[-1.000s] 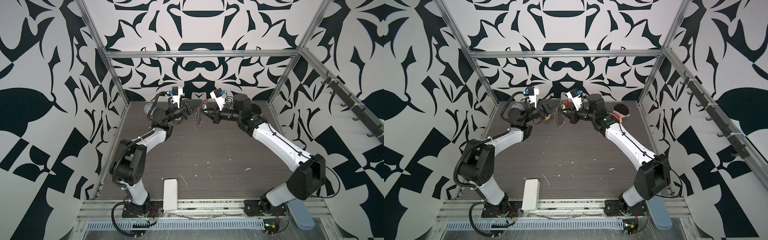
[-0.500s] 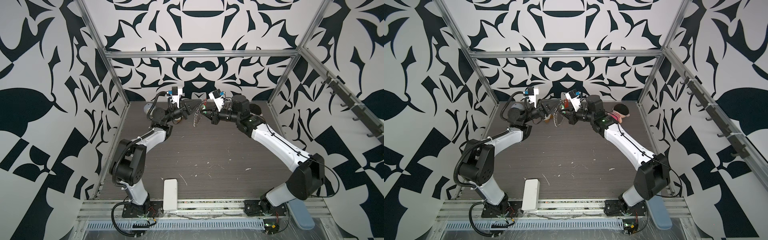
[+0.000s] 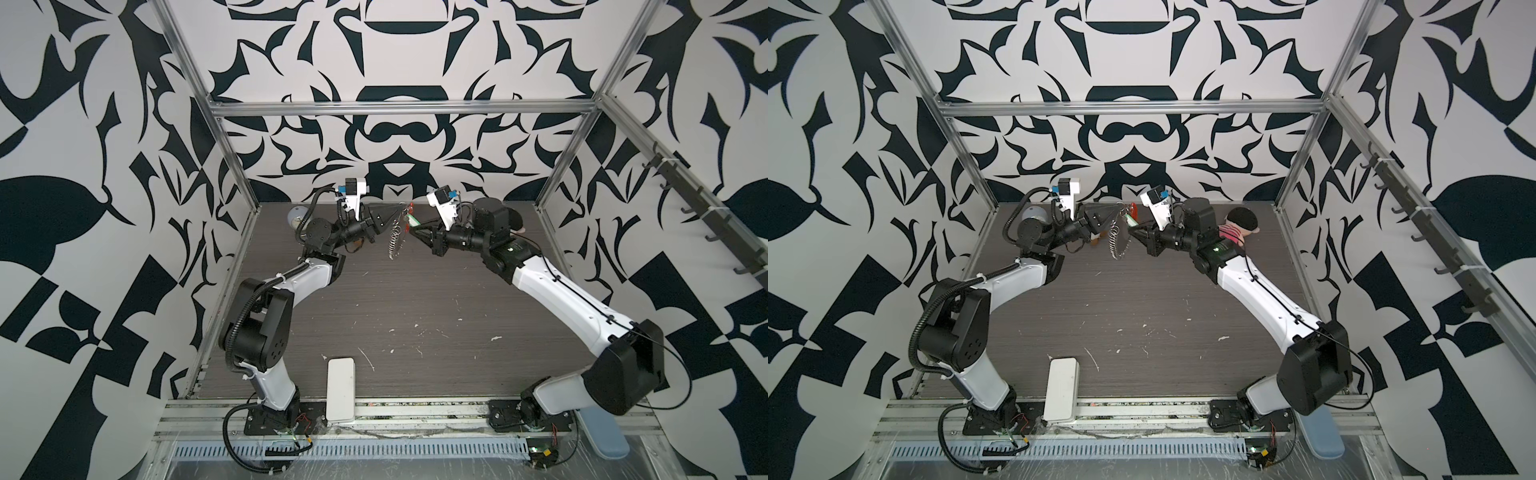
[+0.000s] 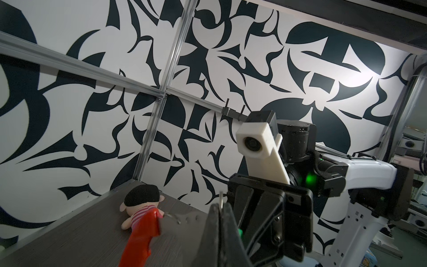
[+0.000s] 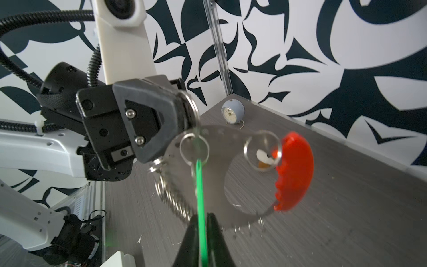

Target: Put the keys on the keyring

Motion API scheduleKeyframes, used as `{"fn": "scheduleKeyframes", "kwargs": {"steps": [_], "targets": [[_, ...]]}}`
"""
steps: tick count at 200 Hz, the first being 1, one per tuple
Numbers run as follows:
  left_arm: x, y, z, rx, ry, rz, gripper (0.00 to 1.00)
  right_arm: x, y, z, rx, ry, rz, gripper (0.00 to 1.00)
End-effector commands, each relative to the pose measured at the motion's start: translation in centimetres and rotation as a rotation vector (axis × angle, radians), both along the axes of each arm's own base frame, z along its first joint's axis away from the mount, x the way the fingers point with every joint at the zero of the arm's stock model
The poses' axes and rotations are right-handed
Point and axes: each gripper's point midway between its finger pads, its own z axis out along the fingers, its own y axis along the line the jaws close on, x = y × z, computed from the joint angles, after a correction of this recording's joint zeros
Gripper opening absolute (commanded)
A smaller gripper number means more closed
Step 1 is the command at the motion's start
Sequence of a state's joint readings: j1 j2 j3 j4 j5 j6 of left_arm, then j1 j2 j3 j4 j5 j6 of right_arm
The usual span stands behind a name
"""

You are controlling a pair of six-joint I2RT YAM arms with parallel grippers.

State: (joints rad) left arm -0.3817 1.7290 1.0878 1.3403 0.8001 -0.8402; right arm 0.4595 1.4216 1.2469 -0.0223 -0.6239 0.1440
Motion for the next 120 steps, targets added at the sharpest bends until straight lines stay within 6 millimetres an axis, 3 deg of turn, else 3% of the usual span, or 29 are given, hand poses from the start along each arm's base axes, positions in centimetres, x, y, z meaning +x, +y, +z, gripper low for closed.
{"fn": "scheduleKeyframes", "kwargs": {"steps": [1,24,49,91,120], "targets": [[-1.1,0.9,2.0,-0.031,-0.080,0.028,0.00,-0.6,-1.3,2.3,0.017,-0.078,-0.035,0.16],[-1.0,0.6,1.0,0.015,-0.076,0.031,0.00,-1.0,-1.9,2.0,0.005,-0.076,-0.054,0.20],[-0.8,0.3,-2.4,0.124,-0.048,0.067,0.00,-0.9,-3.1,0.7,-0.016,-0.067,-0.126,0.20],[-0.7,0.0,-8.5,0.268,0.031,0.087,0.00,-1.8,-8.7,-3.4,-0.059,-0.065,-0.410,0.21],[-1.1,-3.6,-10.3,0.258,0.057,0.010,0.00,-3.3,-11.9,-6.1,-0.090,-0.046,-0.529,0.22]]}}
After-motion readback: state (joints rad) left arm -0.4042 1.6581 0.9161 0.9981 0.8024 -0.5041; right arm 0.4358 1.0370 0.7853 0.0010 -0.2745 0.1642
